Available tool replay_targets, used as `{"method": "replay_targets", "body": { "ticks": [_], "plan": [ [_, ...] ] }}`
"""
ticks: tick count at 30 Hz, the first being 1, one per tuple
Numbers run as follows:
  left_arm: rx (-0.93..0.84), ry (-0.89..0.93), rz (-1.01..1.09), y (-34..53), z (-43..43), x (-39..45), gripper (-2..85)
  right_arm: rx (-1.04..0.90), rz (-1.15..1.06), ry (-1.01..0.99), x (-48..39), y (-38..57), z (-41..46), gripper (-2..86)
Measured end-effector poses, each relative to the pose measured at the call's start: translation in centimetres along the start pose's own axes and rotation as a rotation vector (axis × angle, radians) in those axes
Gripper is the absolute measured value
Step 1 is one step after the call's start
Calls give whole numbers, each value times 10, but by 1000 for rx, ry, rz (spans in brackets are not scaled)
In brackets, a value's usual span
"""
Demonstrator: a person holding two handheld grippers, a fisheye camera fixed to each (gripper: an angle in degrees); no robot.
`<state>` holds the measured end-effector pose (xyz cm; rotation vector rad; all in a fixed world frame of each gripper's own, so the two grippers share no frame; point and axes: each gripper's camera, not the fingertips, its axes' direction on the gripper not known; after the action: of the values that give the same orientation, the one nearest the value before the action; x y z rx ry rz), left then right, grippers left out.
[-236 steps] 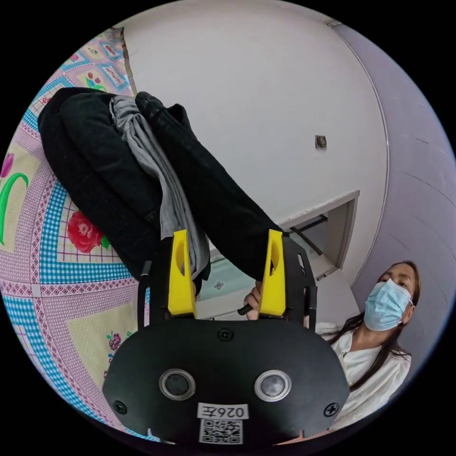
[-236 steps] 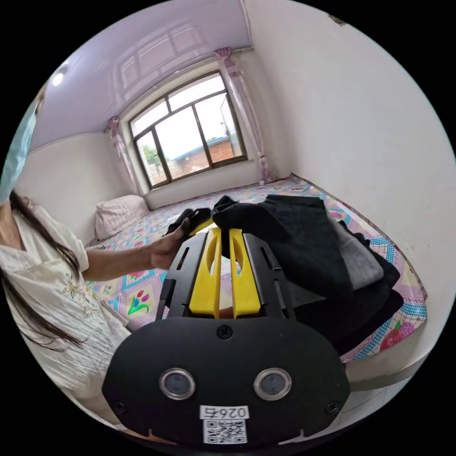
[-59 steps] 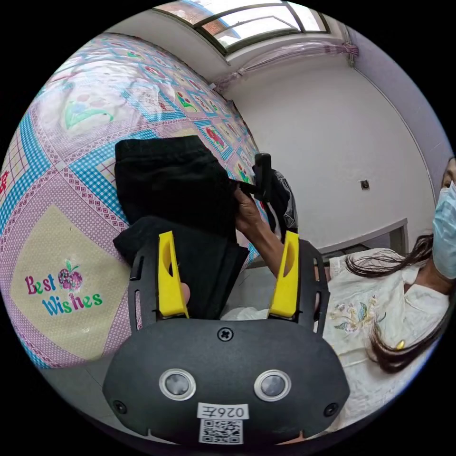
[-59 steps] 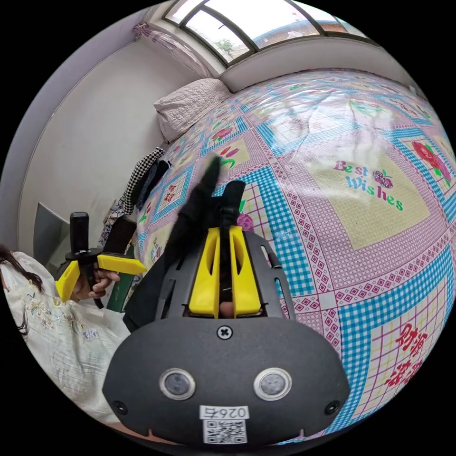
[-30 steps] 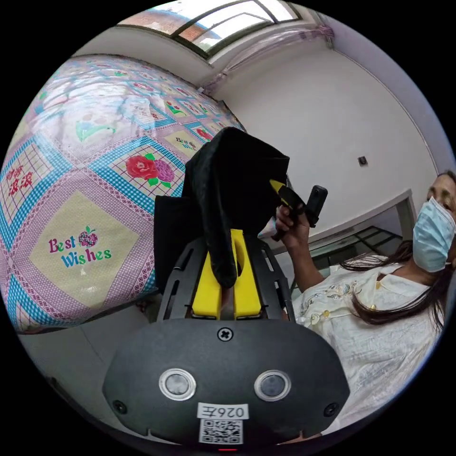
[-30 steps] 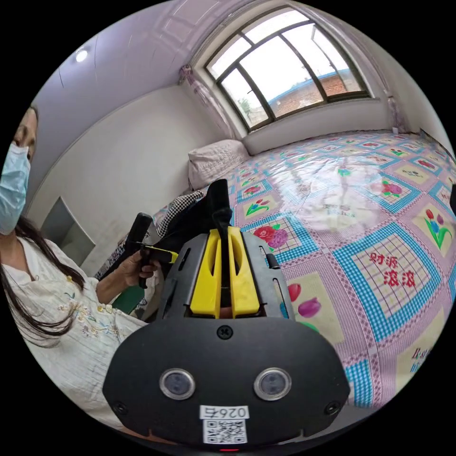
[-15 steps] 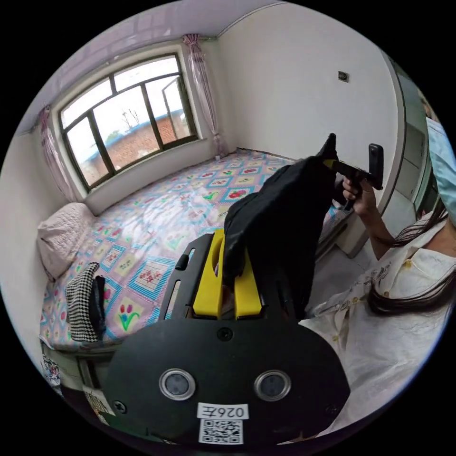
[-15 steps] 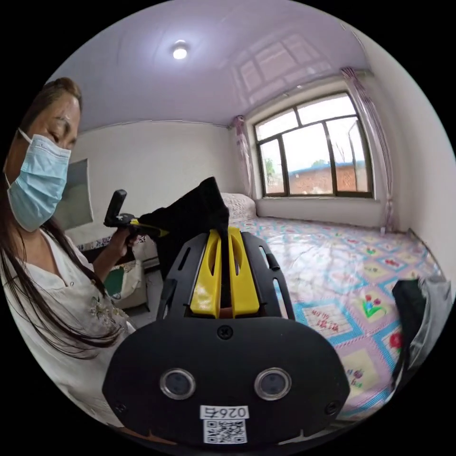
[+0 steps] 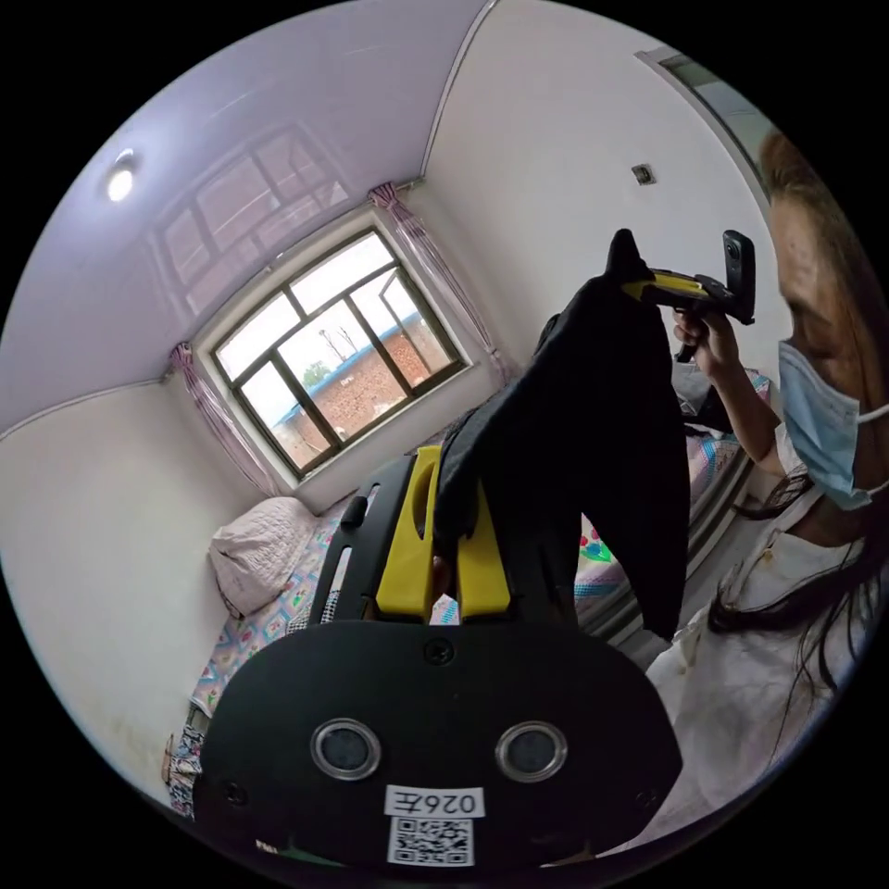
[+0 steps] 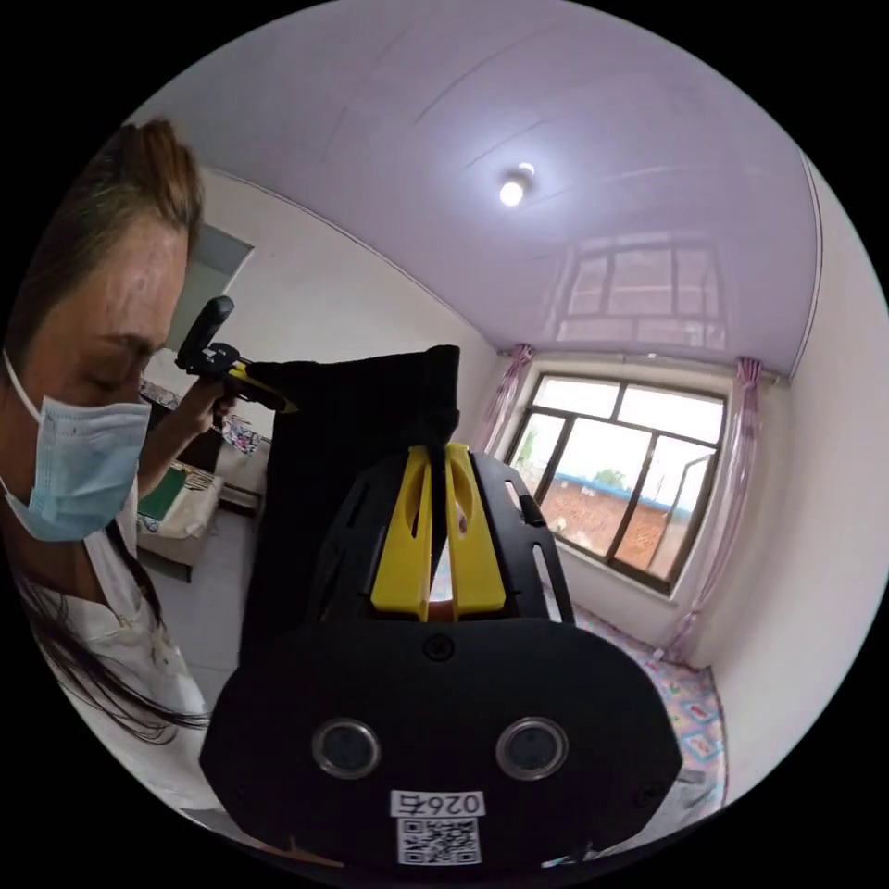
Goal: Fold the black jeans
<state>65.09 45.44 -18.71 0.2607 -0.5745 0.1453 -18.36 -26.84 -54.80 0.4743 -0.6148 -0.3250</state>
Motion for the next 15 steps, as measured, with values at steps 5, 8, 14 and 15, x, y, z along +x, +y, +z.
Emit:
{"method": "replay_targets", "body": {
  "ticks": [5, 8, 14, 15],
  "plan": [
    [63, -32, 65, -41, -41, 2, -6, 35, -126, 115, -21, -61, -14, -15],
    [80, 58, 52, -58, -43, -16, -6, 55, -127, 101, -18, -80, -13, -15],
    [28, 216, 4, -74, 10, -59, -6, 10, -92, 76, -6, -82, 25, -15],
    [21, 233, 2, -75, 27, -67, -6, -1, -87, 81, -5, -80, 32, -15]
  ]
}}
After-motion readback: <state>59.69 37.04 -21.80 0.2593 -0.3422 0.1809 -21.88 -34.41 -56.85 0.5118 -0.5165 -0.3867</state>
